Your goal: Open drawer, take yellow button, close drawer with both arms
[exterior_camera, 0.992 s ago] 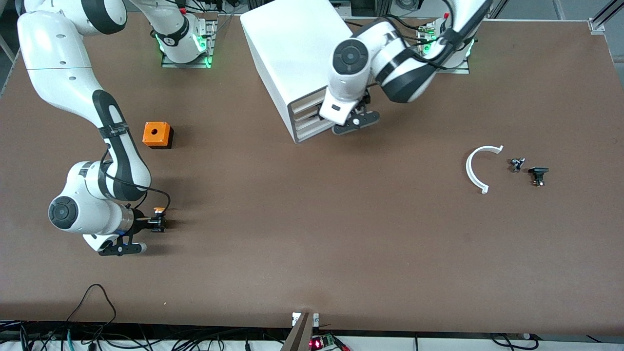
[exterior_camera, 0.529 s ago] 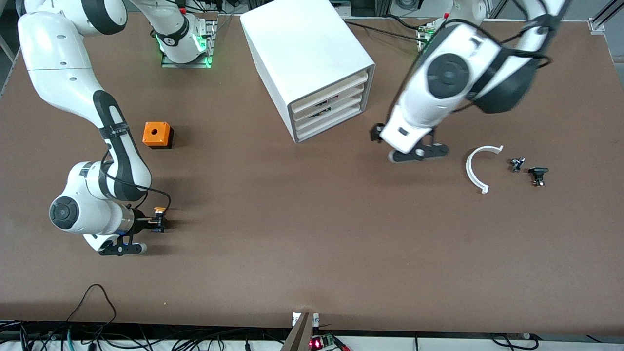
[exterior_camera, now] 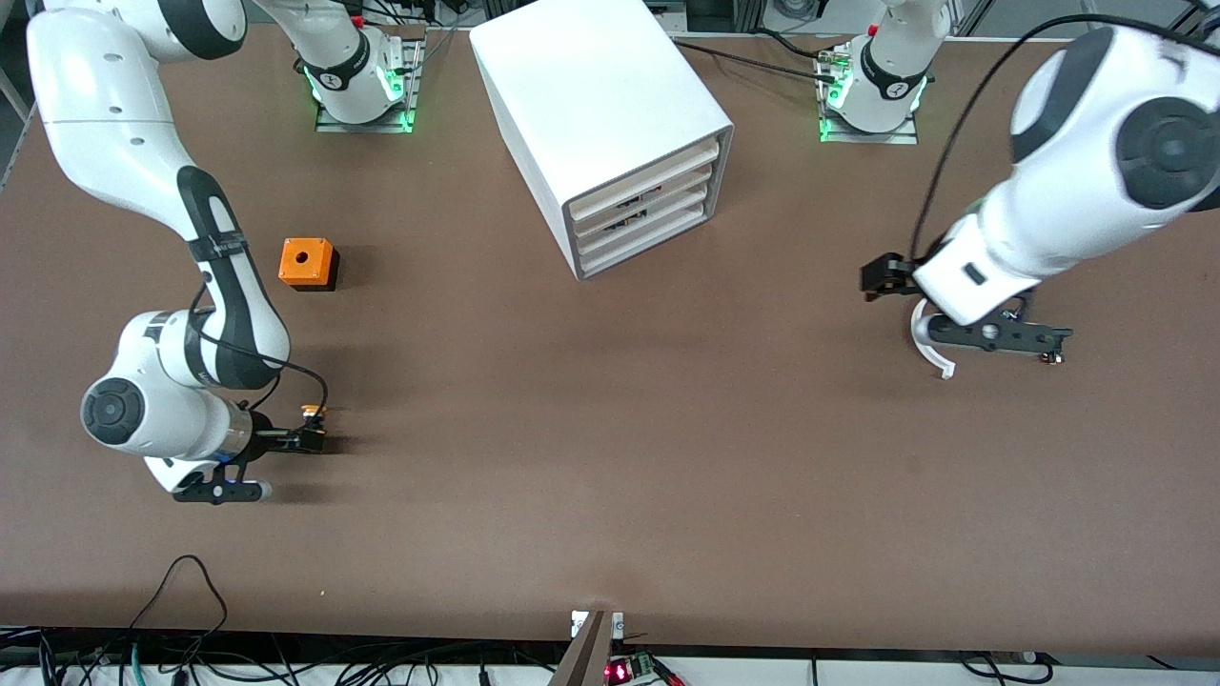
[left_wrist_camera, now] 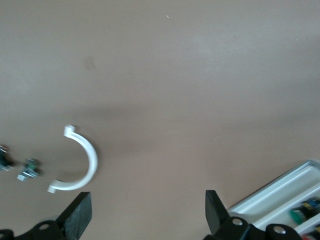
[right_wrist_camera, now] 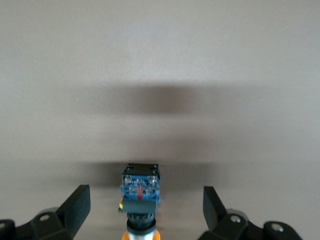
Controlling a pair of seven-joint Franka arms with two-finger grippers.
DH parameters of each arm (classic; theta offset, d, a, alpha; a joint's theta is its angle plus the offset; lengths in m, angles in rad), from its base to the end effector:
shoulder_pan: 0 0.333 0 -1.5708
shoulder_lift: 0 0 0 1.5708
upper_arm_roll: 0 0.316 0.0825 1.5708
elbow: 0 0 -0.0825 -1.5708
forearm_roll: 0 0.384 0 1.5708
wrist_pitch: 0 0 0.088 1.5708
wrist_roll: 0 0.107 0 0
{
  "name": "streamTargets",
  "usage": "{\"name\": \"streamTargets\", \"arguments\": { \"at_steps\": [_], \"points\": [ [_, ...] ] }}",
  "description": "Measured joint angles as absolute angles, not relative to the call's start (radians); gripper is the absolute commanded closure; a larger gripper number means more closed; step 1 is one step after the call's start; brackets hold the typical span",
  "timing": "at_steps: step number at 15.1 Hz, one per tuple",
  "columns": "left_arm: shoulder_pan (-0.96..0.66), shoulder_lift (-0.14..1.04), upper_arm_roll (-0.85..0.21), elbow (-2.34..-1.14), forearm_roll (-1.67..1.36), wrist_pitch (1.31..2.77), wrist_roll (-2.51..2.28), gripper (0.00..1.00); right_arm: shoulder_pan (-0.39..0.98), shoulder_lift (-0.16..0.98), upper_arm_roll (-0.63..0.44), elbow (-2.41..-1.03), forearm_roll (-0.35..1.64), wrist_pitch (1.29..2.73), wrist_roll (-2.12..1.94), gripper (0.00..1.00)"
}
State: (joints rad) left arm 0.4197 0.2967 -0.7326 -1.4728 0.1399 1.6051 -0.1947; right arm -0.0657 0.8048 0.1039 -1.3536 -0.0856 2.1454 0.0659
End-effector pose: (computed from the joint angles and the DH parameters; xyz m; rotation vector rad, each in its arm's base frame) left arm 0.6096 -0.1247 0.5362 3.0985 -0.1801 -0.1562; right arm 0.7372 0.0080 0.2424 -3.1386 0.0192 0.0136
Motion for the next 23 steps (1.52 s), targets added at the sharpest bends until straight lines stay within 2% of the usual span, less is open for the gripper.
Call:
{"name": "streamTargets", "arguments": {
  "at_steps": [2, 7, 9, 12, 15, 23],
  "points": [
    [0.391, 0.263, -0.631, -1.469, 0.133, 1.605, -0.088, 0.0, -0.065, 0.754, 0.104, -1.355, -0.09, 2.112, 0.078, 0.0],
    [0.106, 0.163, -0.197, -1.519, 0.014, 1.634, 0.011, 0.0, -0.065, 0.588, 0.104, -1.459, -0.092, 2.082, 0.115, 0.0],
    [0.04, 0.111, -0.106, -1.575, 0.011, 1.697, 0.029, 0.0, -0.064, 0.517, 0.104, -1.521, -0.092, 2.081, 0.126, 0.0],
    [-0.013, 0.039, -0.048, -1.648, 0.011, 1.726, 0.032, 0.0, -0.063, 0.402, 0.107, -1.615, -0.092, 2.08, 0.145, 0.0],
    [-0.017, 0.016, -0.045, -1.678, 0.011, 1.713, 0.045, 0.0, -0.062, 0.286, 0.112, -1.691, -0.092, 2.048, 0.152, 0.0],
    [-0.028, 0.017, -0.045, -1.684, 0.011, 1.711, 0.047, 0.0, -0.062, 0.067, 0.146, -1.716, -0.082, 1.822, 0.209, 0.0]
  ]
}}
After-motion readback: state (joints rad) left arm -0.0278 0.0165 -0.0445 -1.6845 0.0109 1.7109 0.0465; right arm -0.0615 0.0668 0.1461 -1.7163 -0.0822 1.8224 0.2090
